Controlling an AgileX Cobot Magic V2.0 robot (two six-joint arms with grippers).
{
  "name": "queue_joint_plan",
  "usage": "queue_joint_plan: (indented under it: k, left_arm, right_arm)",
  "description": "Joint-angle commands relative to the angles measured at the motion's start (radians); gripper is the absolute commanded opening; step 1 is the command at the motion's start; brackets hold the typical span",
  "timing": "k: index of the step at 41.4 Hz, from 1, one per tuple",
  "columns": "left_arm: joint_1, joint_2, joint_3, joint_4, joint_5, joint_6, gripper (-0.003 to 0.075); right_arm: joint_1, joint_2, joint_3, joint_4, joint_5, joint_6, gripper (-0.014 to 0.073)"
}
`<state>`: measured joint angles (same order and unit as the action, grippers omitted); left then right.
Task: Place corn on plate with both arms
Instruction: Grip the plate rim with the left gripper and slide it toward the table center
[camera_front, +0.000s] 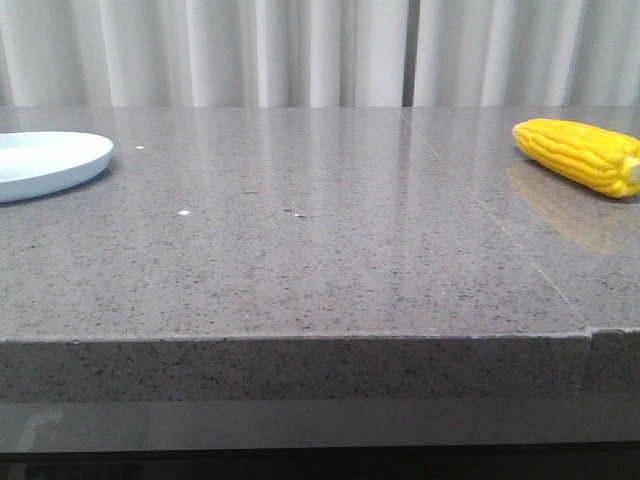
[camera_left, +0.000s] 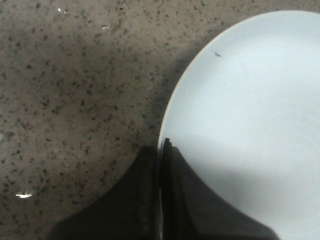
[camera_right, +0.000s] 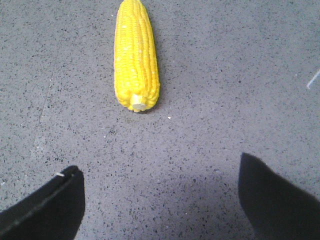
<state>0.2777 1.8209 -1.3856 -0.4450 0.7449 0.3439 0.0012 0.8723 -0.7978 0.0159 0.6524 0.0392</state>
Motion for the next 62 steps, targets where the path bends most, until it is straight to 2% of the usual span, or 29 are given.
queue_joint_plan:
  k: [1,8,13,25,34,55,59,62]
  left_arm:
    - [-0.018,-0.055,-0.079,-0.059,0.038,0.002,-0.0020]
    - [-0.090,-0.055,-0.202,-0.068,0.142,0.002,-0.0020]
    - [-0.181,-0.055,-0.287,-0.101,0.165,0.002,-0.0020]
    - [-0.413,-0.037,-0.327,-0.137,0.056,0.002,-0.0020]
    - [-0.524,0.036,-0.327,-0.137,0.030,0.002,-0.0020]
    - [-0.543,0.128,-0.327,-0.126,0.043,0.002,-0.0013]
    - [-0.543,0.130,-0.327,-0.126,0.053,0.002,0.0062]
    - [-0.543,0.132,-0.327,-0.124,0.063,0.002,0.0162]
  right_arm:
    - [-0.001,-0.002,-0.035,-0.005,-0.072,-0.009,0.0647]
    - [-0.001,-0.002,-0.035,-0.005,-0.072,-0.009,0.0647]
    - [-0.001,-0.002,-0.035,-0.005,-0.072,-0.009,0.0647]
    - [-0.001,-0.002,-0.035,-0.005,-0.072,-0.009,0.0647]
    - [-0.001,-0.002,-0.035,-0.005,-0.072,-0.009,0.0647]
    - [-0.001,-0.002,-0.035,-0.005,-0.072,-0.009,0.0647]
    - [-0.001,-0.002,-0.035,-0.005,-0.072,-0.009,0.0647]
    - [-0.001,-0.002,-0.035,-0.005,-0.072,-0.009,0.0647]
